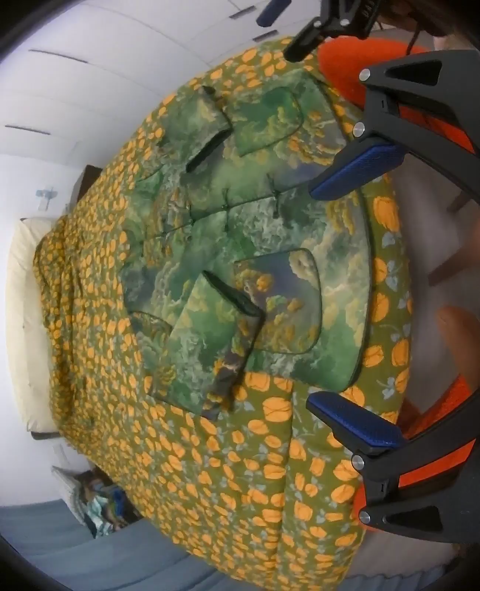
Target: Fold large clothes
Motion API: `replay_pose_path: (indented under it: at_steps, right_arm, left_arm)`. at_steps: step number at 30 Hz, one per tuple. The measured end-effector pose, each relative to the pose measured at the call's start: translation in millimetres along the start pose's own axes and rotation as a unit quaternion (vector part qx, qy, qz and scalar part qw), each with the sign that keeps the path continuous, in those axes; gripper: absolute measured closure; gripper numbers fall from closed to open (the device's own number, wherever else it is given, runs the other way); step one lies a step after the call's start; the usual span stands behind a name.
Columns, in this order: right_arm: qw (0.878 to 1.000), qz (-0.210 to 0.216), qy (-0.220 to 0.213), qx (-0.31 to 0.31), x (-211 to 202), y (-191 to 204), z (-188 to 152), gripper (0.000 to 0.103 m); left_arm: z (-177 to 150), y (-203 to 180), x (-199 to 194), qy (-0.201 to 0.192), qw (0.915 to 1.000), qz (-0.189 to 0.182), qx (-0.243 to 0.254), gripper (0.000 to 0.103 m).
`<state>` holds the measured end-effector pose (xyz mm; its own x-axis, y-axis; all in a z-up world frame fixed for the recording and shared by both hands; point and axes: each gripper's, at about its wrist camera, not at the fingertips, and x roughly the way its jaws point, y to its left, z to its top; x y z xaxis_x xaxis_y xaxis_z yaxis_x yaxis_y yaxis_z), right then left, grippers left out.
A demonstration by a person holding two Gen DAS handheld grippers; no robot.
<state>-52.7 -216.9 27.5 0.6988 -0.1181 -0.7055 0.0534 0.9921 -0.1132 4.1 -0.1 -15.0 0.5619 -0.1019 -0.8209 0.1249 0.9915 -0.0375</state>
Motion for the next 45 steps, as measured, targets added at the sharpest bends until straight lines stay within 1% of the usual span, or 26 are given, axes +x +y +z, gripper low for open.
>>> replay_pose_path:
  at_steps: [4,10,17,26,35,45]
  right_arm:
    - [1.0,-0.002,-0.001,0.01,-3,-4,2,0.0]
    - [1.0,-0.016,0.002,0.021,-3,-7,3,0.0]
    - [0.999,-0.016,0.003,0.028,-3,-9,2,0.0]
    - [0.999,-0.015,-0.001,0.034,-3,-8,1,0.0]
    - [0.999,-0.016,-0.001,0.036,-3,-8,0,0.0]
    - [0.998,-0.021,-0.012,0.051,-6,-13,-1,0.0]
  left_arm:
    - [-3,1,0,0.003,1.0,0.009,0.0,0.0]
    - [-1,4,-2,0.005,0.9999,0.012,-0.003,0.0]
    - [2,6,-4,0.004,0.9998,0.02,-0.009,0.0]
    - [3,5,-6,-0.004,0.9997,0.022,-0.006,0.0]
    - [3,3,-6,-0.003,0.9997,0.022,-0.005,0.0]
    - [2,0,-9,-0.008,0.9996,0.025,-0.001,0.0]
